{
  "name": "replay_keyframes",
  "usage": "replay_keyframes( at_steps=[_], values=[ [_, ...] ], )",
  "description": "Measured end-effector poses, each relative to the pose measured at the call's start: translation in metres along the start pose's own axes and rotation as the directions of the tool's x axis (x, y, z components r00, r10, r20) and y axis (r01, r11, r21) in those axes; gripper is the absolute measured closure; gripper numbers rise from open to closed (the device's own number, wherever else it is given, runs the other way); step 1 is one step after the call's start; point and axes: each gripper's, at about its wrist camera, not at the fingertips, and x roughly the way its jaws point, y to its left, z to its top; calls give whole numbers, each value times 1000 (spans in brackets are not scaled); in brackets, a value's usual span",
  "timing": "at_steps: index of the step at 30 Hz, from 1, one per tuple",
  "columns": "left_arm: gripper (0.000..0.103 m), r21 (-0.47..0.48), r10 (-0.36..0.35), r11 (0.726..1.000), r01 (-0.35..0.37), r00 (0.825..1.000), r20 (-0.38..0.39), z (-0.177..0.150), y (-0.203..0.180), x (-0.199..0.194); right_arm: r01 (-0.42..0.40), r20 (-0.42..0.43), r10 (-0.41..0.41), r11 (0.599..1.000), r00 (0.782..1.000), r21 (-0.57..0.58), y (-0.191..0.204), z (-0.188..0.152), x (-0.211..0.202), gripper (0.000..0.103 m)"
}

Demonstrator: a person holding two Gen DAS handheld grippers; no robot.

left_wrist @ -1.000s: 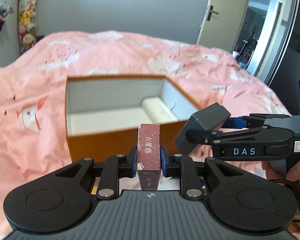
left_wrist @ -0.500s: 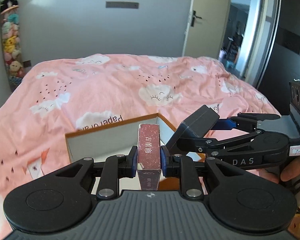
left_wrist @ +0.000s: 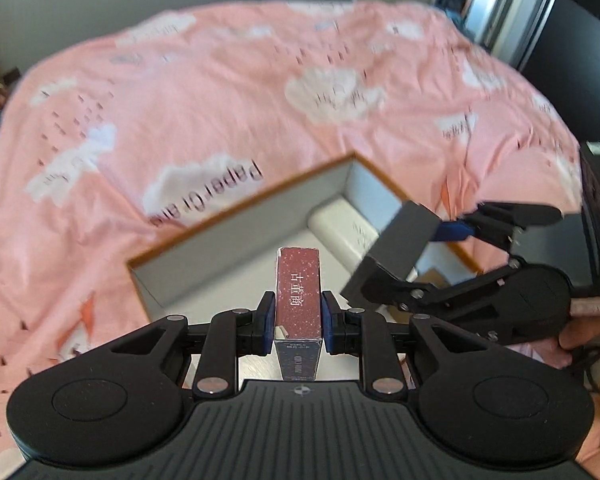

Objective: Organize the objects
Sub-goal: 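Carry the maroon card box and dark gray box over the orange box with both tools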

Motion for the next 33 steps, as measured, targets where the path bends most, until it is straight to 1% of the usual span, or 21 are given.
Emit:
replay_keyframes(
  at_steps=[3,5,10,13,19,21,22,24,26,27,31,33],
  values=[
    [78,12,-28,1000,29,998,-50,-5,4,23,1,-71,0,1000,997,17,-7,-1,23,24],
    [78,4,-51,999,52,995,-81,-6,7,34,0,-123,5,999,992,39,-12,-1,38,24],
    [78,-34,-120,993,117,983,-141,-5,17,63,11,-232,8,996,973,84,-21,1,67,24],
    [78,-41,-154,988,149,973,-171,-3,20,79,27,-294,4,994,956,104,-26,3,84,24],
    [78,-13,-164,986,165,965,-206,4,29,106,39,-355,14,989,935,141,-35,7,109,24],
    [77,13,-168,985,174,965,-199,7,31,110,42,-380,21,987,925,157,-38,7,117,23],
    [76,24,-168,984,176,966,-199,9,32,111,41,-381,24,986,924,162,-40,8,119,23],
    [73,61,-142,986,156,971,-193,13,31,112,41,-378,22,987,926,157,-40,13,121,23],
    [70,137,-90,984,114,981,-175,15,28,113,39,-373,22,987,928,155,-40,17,125,23],
    [70,154,-68,984,95,983,-169,17,27,114,39,-370,20,988,929,152,-40,19,126,23],
    [68,201,-18,978,48,988,-151,20,27,121,46,-360,16,985,933,164,-43,25,134,23],
    [63,207,26,978,6,988,-154,20,28,128,43,-354,26,982,935,186,-47,26,136,23]
  ],
)
